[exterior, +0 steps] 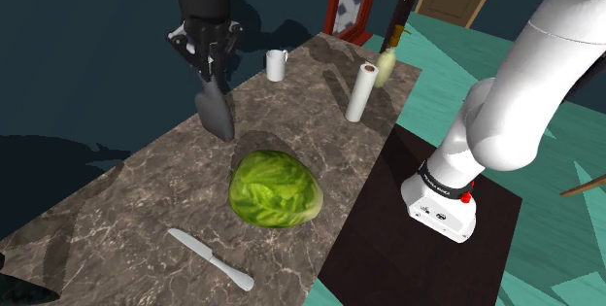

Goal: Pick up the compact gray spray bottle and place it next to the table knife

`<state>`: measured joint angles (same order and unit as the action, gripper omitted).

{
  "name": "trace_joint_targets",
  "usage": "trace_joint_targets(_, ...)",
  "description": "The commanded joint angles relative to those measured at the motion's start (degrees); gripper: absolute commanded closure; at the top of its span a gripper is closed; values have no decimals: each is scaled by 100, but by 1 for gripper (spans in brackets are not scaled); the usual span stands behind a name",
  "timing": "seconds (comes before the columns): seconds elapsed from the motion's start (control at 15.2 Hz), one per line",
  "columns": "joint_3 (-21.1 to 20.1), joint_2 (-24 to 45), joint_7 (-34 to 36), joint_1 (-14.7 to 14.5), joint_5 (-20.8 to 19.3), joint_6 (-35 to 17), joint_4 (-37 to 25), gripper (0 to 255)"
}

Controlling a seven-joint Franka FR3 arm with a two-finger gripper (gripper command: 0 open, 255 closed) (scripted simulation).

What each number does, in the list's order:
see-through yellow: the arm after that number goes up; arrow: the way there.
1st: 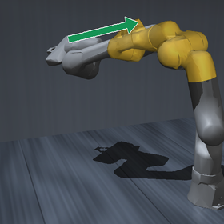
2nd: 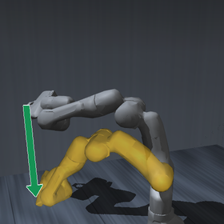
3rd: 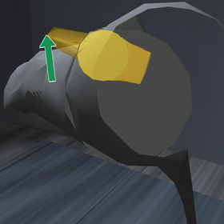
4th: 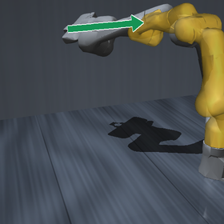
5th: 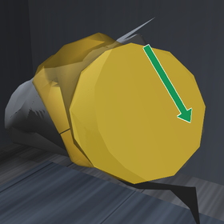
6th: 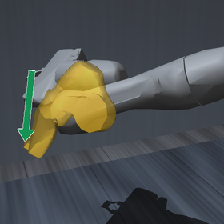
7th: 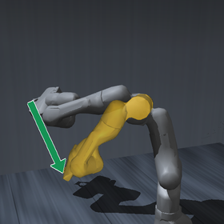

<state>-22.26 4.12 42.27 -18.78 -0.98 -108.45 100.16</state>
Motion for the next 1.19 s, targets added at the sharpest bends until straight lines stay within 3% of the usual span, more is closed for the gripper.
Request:
trace_joint_targets(0.0,-100,235,270,-138,-125,-112,-109,255)
trace_joint_targets(0.33,-241,972,847,-511,-505,-225,-658,255)
trace_joint_targets(1.12,-196,1168,927,-518,-623,-1104,45,255)
